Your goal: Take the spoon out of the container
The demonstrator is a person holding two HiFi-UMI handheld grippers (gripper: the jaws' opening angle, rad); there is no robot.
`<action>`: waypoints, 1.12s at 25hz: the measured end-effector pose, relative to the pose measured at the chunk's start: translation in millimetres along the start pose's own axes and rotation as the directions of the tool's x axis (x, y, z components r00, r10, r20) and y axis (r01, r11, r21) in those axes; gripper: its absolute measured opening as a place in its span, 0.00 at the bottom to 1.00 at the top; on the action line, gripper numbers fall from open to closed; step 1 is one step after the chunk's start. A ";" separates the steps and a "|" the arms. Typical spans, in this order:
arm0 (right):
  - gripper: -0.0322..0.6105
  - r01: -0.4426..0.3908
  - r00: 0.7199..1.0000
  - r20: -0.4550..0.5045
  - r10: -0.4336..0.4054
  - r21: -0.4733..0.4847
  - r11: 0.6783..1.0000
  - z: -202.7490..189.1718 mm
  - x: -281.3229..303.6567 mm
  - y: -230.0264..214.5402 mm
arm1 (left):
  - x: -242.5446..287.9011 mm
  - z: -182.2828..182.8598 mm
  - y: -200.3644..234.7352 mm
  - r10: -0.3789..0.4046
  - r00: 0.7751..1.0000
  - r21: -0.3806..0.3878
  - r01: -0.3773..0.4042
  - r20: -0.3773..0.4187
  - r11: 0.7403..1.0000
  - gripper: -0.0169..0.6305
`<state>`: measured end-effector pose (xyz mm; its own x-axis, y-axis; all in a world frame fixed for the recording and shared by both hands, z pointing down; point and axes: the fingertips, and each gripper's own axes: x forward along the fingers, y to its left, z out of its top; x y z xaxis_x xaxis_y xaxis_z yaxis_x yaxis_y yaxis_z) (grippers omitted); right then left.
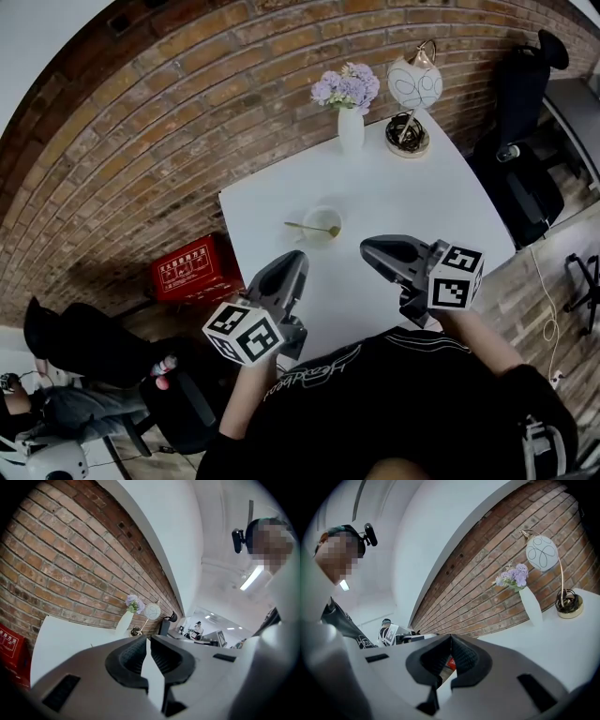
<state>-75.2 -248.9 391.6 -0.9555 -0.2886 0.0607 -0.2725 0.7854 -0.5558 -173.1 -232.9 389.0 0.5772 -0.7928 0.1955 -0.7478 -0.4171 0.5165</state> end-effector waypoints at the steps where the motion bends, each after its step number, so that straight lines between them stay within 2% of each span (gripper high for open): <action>1: 0.05 -0.001 1.000 -0.003 0.001 0.007 1.000 0.4 3.6 -4.3 | 2.5 1.2 6.8 0.010 1.000 -0.011 -0.010 0.002 1.000 0.04; 4: 0.05 -0.008 1.000 -0.015 0.008 0.022 1.000 -0.6 11.5 -15.6 | 10.9 1.7 24.6 0.042 0.999 -0.031 -0.042 -0.003 0.999 0.04; 8: 0.05 -0.016 0.999 -0.033 0.017 0.022 1.000 -1.9 17.9 -27.0 | 21.2 -1.8 49.3 0.109 0.994 0.000 -0.109 -0.029 0.994 0.06; 12: 0.05 -0.006 0.999 -0.047 0.008 0.041 0.999 -5.1 19.7 -41.0 | 30.3 -10.8 74.8 0.162 0.985 0.010 -0.162 -0.059 0.987 0.14; 18: 0.05 0.014 0.998 -0.068 -0.009 0.068 0.998 -12.3 18.7 -60.6 | 45.3 -24.6 107.2 0.214 0.974 -0.039 -0.218 -0.078 0.975 0.26; 28: 0.05 0.052 0.996 -0.081 -0.044 0.103 0.993 -19.7 15.1 -81.7 | 66.0 -54.5 155.2 0.270 0.951 -0.087 -0.285 -0.150 0.955 0.27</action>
<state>-69.7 -306.6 454.2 -0.9486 -0.2778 0.1519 -0.3091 0.7088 -0.6341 -233.2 -325.7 527.5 0.3959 -0.8003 0.4503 -0.8497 -0.1334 0.5100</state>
